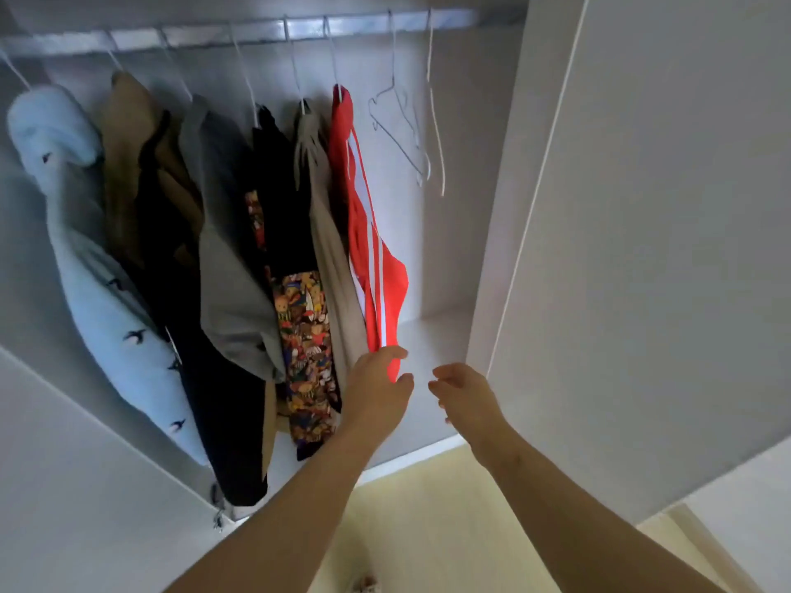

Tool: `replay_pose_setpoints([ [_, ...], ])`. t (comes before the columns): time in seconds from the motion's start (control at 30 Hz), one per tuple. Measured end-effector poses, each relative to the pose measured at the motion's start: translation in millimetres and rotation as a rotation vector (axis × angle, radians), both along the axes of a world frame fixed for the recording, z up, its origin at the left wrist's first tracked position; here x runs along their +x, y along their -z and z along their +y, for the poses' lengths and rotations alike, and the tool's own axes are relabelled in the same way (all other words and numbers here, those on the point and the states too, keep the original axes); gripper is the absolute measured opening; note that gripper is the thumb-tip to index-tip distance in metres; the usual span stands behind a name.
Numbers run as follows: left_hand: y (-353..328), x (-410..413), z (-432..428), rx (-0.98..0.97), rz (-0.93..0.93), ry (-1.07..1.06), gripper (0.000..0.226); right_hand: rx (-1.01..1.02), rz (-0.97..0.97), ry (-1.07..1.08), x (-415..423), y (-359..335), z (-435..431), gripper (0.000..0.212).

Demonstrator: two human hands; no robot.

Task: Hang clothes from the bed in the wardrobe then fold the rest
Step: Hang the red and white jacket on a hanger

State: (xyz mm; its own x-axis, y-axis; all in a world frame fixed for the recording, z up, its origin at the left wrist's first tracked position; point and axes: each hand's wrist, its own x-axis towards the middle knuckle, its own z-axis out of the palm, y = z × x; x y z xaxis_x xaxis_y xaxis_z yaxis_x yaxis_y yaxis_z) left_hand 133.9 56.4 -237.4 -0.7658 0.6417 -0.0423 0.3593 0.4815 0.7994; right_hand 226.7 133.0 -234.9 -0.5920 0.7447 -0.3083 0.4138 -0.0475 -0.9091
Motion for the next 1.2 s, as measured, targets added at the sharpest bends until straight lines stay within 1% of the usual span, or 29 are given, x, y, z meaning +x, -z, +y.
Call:
replay_pose_setpoints([
  [0.07, 14, 27, -12, -0.021, -0.099, 0.024, 0.023, -0.060, -0.022, 0.032, 36, 13, -13, 0.026],
  [0.17, 24, 65, -25, -0.023, -0.205, 0.070, 0.021, -0.109, -0.047, 0.130, 88, 31, -30, 0.023],
  [0.27, 36, 104, -35, -0.080, -0.219, 0.196, 0.022, -0.163, -0.060, 0.261, 137, 48, -53, 0.015],
  [0.33, 43, 128, -47, -0.107, -0.210, 0.277, 0.022, -0.175, -0.073, 0.340, 166, 58, -74, 0.014],
  [0.43, 53, 168, -68, -0.138, -0.245, 0.395, 0.022, -0.200, -0.073, 0.472, 206, 69, -106, 0.011],
  [0.5, 58, 197, -82, -0.184, -0.250, 0.476, 0.022, -0.244, -0.054, 0.560, 234, 75, -132, 0.008],
  [0.63, 68, 269, -106, -0.274, -0.256, 0.672, 0.022, -0.293, -0.058, 0.733, 303, 82, -187, 0.008],
  [0.73, 70, 333, -125, -0.318, -0.269, 0.844, 0.021, -0.278, -0.094, 0.921, 366, 84, -224, 0.010],
  [0.9, 70, 449, -158, -0.357, -0.271, 1.105, 0.019, -0.325, -0.063, 1.167, 466, 82, -291, 0.009],
  [1.03, 65, 572, -189, -0.342, -0.245, 1.321, 0.022, -0.264, -0.061, 1.366, 573, 74, -350, 0.013],
  [1.2, 62, 734, -260, -0.345, -0.230, 1.550, 0.021, -0.233, -0.049, 1.624, 719, 72, -439, 0.017],
])
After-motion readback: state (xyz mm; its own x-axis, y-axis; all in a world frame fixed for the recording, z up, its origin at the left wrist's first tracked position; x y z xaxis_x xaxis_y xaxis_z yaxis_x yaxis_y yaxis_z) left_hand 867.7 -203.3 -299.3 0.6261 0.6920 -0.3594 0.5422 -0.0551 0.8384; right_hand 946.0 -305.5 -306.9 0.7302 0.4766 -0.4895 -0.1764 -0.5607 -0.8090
